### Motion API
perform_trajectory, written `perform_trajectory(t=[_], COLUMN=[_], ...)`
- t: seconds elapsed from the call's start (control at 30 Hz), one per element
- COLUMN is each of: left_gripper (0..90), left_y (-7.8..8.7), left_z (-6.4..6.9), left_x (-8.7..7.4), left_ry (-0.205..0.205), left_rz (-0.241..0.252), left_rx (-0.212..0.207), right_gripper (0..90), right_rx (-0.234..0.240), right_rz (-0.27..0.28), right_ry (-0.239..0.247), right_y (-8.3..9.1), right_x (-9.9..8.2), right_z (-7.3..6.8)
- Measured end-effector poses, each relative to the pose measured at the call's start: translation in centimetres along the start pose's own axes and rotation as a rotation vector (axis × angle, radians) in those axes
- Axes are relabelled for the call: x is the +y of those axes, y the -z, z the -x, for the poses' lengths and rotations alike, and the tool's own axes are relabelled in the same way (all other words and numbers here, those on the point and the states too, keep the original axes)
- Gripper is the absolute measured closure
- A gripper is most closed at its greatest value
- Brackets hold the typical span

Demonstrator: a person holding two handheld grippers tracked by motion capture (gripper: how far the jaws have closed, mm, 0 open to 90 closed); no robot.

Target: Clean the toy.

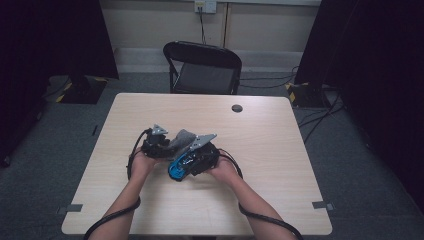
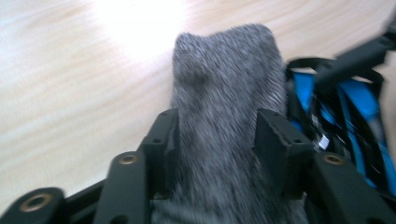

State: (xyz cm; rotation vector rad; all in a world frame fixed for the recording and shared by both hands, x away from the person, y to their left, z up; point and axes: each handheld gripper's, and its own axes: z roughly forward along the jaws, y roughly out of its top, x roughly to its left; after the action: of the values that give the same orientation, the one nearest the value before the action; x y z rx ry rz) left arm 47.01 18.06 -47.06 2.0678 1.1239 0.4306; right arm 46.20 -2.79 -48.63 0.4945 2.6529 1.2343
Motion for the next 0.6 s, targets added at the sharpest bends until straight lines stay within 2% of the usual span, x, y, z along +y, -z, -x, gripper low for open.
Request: perform_trajectory(t=[0.07,0.13,0.23,0.33,0.43,0.47,0.6], left_gripper=[47.0,48.7,57.3,70.7,76.3,76.9,77.4], left_y=[-0.7,-1.5,-2.2,-2.4,-2.0,-1.9,-1.4], left_z=[0.1,0.3,0.8,0.9,0.9,1.0,1.0], left_x=[0.3,0.4,0.4,0.2,0.4,0.4,0.0], left_ry=[0.015,0.018,-0.001,0.009,-0.027,-0.029,-0.080], left_rz=[-0.001,-0.017,-0.055,-0.077,-0.122,-0.125,-0.125], left_rx=[0.001,-0.004,0.004,-0.009,-0.037,-0.048,-0.069], right_gripper=[12.5,12.6,12.6,12.6,12.5,12.5,12.5], right_rx=[0.000,0.002,0.002,0.002,0.001,0.001,0.003], right_rz=[-0.001,-0.006,-0.012,-0.005,-0.004,-0.003,-0.001], right_ry=[0.001,0.001,0.002,0.002,0.001,0.001,-0.001], right_y=[0.0,0.0,0.0,0.0,0.0,0.0,0.0], right_x=[0.0,0.1,0.1,0.0,0.0,0.0,0.0], right_z=[0.0,0.0,0.1,0.1,0.1,0.1,0.1])
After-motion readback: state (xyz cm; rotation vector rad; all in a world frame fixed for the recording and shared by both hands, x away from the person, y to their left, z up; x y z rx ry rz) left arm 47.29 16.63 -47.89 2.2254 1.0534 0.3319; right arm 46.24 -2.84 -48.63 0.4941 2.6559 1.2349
